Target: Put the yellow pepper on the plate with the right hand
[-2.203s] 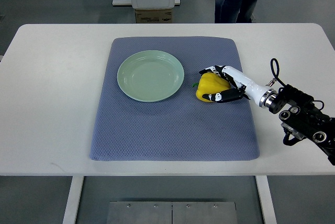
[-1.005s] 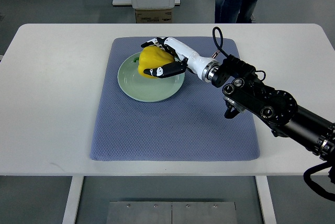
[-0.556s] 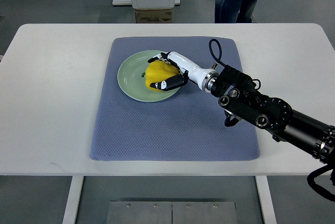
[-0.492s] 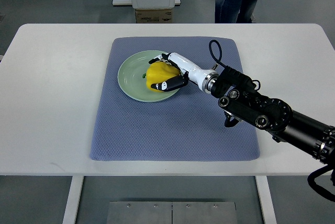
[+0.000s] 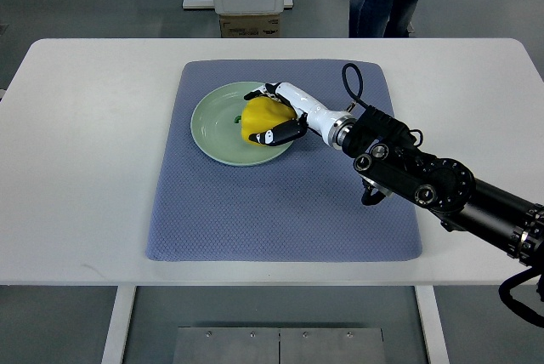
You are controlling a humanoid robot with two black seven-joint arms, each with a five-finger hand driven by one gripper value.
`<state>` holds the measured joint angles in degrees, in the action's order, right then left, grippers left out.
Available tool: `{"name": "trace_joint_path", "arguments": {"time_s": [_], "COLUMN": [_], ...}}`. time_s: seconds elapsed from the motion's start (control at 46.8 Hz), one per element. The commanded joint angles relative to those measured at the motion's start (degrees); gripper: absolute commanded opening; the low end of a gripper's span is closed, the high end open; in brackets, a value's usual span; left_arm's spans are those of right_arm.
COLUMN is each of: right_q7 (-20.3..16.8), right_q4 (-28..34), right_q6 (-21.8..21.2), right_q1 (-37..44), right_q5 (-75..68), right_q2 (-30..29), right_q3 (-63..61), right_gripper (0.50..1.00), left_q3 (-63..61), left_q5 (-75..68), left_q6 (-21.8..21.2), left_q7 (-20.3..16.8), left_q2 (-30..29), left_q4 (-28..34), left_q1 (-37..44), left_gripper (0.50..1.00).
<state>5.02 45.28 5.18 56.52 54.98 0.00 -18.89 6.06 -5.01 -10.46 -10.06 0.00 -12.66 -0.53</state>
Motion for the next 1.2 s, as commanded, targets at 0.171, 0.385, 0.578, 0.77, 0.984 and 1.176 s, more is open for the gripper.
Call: {"name": "trace_joint_path", "arguments": {"time_s": [0.171, 0.385, 0.578, 0.77, 0.984, 1.176], "right_q7": [0.34, 0.34, 0.25, 0.25, -0.01, -0.19], "right_q4": [0.16, 0.16, -0.01, -0.19, -0.19, -0.01], "right_q6": [-0.08, -0.08, -0.08, -0.08, -0.08, 0.01], "right_q1": [-0.01, -0.97, -3.78, -8.53, -11.96, -14.77], "right_q5": [-1.01, -1.01, -1.19, -3.29, -3.30, -3.30], "right_q2": [0.00, 0.00, 0.00, 0.00, 0.00, 0.00], "right_q3": [-2.55, -8.96, -17.49, -25.31, -36.56, -44.65], "right_gripper": [1.000, 1.000, 1.000, 1.000, 1.000, 1.000], "left_q3": [0.00, 0.00, 0.00, 0.00, 0.00, 0.00], "left_q5": [0.00, 0.00, 0.00, 0.00, 0.00, 0.00], "left_q6": [0.00, 0.00, 0.00, 0.00, 0.00, 0.00], "left_q7": [0.04, 0.04, 0.04, 0.04, -0.04, 0.04], "left_q2": [0.00, 0.00, 0.00, 0.00, 0.00, 0.00], "left_q4": [0.01, 0.01, 0.01, 0.01, 0.01, 0.01], "left_q1": [0.00, 0.00, 0.00, 0.00, 0.00, 0.00], "left_gripper": [1.000, 1.000, 1.000, 1.000, 1.000, 1.000]}}
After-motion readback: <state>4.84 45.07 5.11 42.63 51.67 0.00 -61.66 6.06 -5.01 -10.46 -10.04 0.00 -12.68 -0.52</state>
